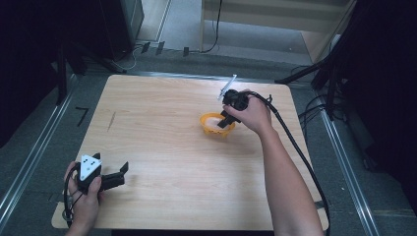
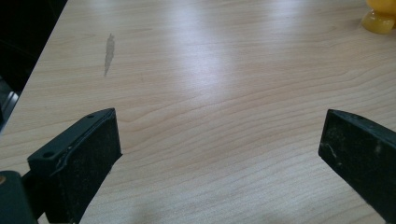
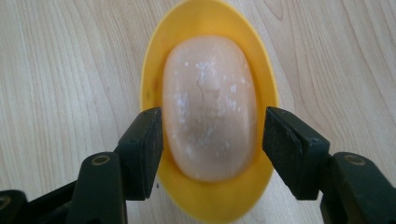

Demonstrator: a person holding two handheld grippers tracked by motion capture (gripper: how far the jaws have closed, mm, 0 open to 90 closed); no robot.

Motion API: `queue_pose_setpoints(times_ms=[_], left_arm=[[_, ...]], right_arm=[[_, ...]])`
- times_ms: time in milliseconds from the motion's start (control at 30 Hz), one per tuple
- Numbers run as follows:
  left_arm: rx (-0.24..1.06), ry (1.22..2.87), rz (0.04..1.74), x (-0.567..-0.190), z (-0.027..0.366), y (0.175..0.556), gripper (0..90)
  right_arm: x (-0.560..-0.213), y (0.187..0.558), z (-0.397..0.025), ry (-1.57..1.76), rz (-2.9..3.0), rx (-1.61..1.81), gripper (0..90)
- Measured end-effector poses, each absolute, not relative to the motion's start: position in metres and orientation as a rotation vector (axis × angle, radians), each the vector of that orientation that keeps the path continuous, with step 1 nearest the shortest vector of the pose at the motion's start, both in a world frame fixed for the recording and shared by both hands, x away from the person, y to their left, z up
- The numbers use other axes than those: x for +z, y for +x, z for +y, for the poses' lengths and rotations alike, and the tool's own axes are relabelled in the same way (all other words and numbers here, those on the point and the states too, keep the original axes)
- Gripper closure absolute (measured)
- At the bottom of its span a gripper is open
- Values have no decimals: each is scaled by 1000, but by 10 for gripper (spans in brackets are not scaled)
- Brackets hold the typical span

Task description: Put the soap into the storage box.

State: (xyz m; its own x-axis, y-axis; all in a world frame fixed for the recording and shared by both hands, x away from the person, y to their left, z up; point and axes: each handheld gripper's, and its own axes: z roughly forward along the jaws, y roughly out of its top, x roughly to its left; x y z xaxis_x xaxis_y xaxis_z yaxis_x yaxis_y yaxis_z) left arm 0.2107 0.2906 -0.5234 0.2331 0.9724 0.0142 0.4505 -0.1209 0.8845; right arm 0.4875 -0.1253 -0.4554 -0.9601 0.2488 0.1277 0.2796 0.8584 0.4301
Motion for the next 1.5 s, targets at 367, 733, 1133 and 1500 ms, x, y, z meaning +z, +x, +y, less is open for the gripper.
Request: queue_pose_setpoints(times_ms=[367,733,1133,1500], left_arm=[[823,1708,1335,-523,290,211,0],[822,1710,1336,-523,290,211,0],[827,1709,1338,-524,289,212,0],[828,1712,1337,-524,289,211,0]], right_arm=[[-457,481,-135,-445,-2971,-768,396],[-460,455,-166,-522,-2996,-1093,319],[-473,431,-198,-692,-2933,-1334,208],[-492,407,-211,-832,-2890,-1471,137]])
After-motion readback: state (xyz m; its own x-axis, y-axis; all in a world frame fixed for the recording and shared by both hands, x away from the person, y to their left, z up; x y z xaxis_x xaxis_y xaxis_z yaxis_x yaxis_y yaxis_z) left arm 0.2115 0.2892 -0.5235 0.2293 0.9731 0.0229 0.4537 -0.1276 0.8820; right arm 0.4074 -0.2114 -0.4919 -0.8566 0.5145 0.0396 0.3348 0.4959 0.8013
